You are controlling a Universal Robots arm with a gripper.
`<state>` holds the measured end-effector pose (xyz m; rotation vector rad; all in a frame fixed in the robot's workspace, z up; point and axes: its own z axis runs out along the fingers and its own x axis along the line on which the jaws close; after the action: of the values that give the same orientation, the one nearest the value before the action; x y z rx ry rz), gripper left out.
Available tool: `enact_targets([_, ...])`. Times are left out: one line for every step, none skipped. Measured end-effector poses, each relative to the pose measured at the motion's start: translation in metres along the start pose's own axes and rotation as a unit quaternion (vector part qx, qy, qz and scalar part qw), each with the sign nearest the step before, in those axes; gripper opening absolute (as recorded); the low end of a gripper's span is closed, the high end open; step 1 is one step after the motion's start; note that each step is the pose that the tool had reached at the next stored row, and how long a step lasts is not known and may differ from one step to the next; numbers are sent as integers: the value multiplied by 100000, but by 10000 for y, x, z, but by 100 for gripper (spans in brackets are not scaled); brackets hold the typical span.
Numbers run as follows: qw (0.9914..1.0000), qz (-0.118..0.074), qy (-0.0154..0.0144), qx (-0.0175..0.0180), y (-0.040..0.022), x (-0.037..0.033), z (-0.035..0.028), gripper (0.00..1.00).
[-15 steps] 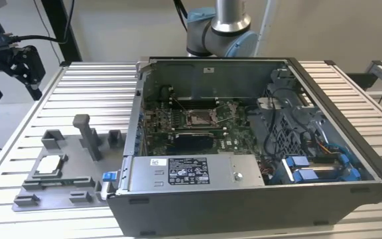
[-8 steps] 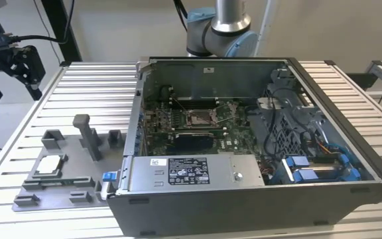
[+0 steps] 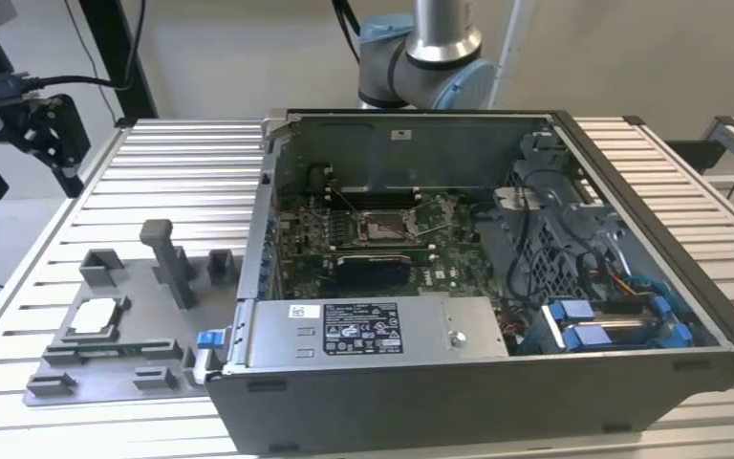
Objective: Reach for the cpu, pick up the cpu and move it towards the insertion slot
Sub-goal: 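Reach for the cpu, then pick up the cpu and move it towards the insertion slot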
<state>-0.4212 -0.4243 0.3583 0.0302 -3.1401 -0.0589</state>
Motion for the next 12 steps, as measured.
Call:
enact_targets([100000, -1, 0, 9, -1, 0, 13, 100])
enact_targets([100000, 1, 6, 21, -1, 0, 24, 100])
enact_targets([100000, 1, 3, 33, -2, 0, 38, 100])
enact_targets([100000, 3, 2, 41, -2, 0, 51, 100])
enact_targets([100000, 5, 2, 46, -2, 0, 63, 100])
enact_targets([100000, 4, 2, 48, -3, 0, 76, 100])
enact_targets([100000, 1, 1, 51, -3, 0, 89, 100])
enact_targets([100000, 0, -1, 50, -4, 0, 102, 100])
enact_targets([100000, 2, 4, 54, -4, 0, 116, 100])
enact_targets([100000, 3, 2, 54, -5, 0, 129, 100])
enact_targets([100000, 2, -3, 50, -5, 0, 143, 100])
enact_targets([100000, 4, 4, 52, -6, 0, 156, 100])
